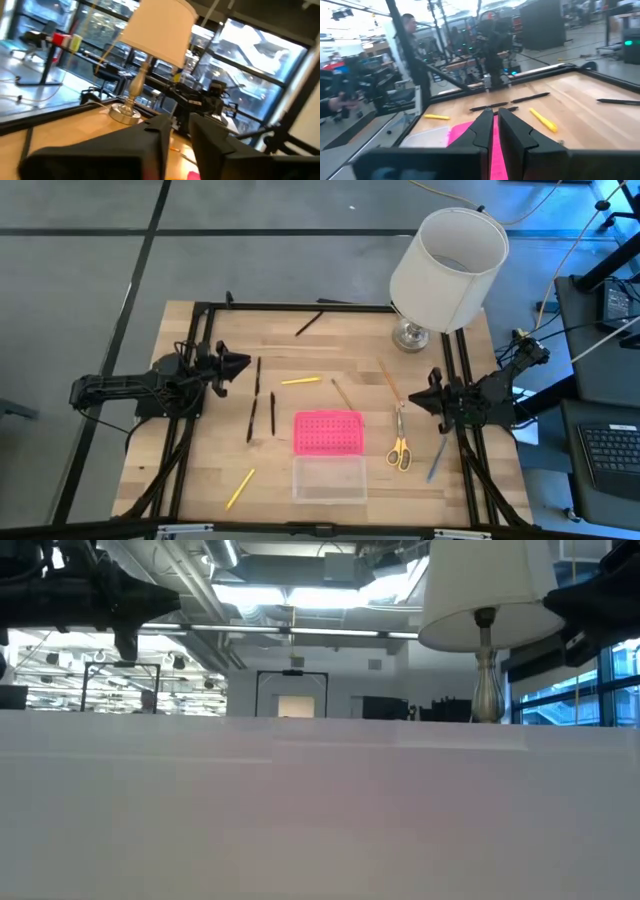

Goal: Pick & place school supplies into a supply box
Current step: Put the yellow pen into the pink supply box

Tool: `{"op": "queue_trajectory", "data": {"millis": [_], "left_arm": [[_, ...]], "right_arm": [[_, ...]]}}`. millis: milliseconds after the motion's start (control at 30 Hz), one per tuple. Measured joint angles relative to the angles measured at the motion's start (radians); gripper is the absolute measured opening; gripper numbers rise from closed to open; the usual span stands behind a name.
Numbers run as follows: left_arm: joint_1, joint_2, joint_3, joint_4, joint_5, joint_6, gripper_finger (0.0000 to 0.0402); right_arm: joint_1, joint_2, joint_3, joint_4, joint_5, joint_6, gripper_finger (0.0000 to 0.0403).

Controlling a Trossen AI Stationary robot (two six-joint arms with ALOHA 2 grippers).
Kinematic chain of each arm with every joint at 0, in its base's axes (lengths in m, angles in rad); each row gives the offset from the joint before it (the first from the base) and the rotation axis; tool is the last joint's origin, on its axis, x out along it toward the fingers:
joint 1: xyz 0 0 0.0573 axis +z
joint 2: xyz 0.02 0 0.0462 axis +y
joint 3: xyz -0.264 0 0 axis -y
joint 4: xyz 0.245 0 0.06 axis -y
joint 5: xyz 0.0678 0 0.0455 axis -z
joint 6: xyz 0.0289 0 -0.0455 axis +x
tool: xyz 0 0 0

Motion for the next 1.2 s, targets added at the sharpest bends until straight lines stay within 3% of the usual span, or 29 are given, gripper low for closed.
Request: {"op": "queue_trajectory", "data": {"millis": [133,267,467,600,833,1067,1200], "left_arm": [[0.000,0.000,0.000,0.000,-0.066,-0.043,0.0123],[0.000,0.000,0.000,0.000,-0.068,-0.115,0.0149],[0.003,0.023,0.008,0.066,-0.122,-0.198,0.0152],[0.016,0.113,0.101,0.076,-0.051,-0.178,0.0147],[0.041,0.507,0.406,-0.175,0.089,-0.075,0.0144],[0.129,0.941,0.731,-0.388,0.284,0.043,0.0141],[0.145,1.154,0.864,-0.443,0.322,0.247,0.0141]], "right_arm": [[0.000,0.000,0.000,0.000,0.069,-0.001,0.0033],[0.000,0.000,0.000,0.000,0.151,-0.001,0.0033],[0.000,0.000,0.000,0.000,0.197,-0.002,0.0033],[0.000,0.000,0.000,0.000,0.235,-0.002,0.0033],[0.000,0.000,0.000,0.000,0.383,-0.001,0.0033],[0.000,0.000,0.000,0.000,0.393,0.032,0.0033],[0.000,0.000,0.000,0.000,0.393,0.029,0.0033]]}}
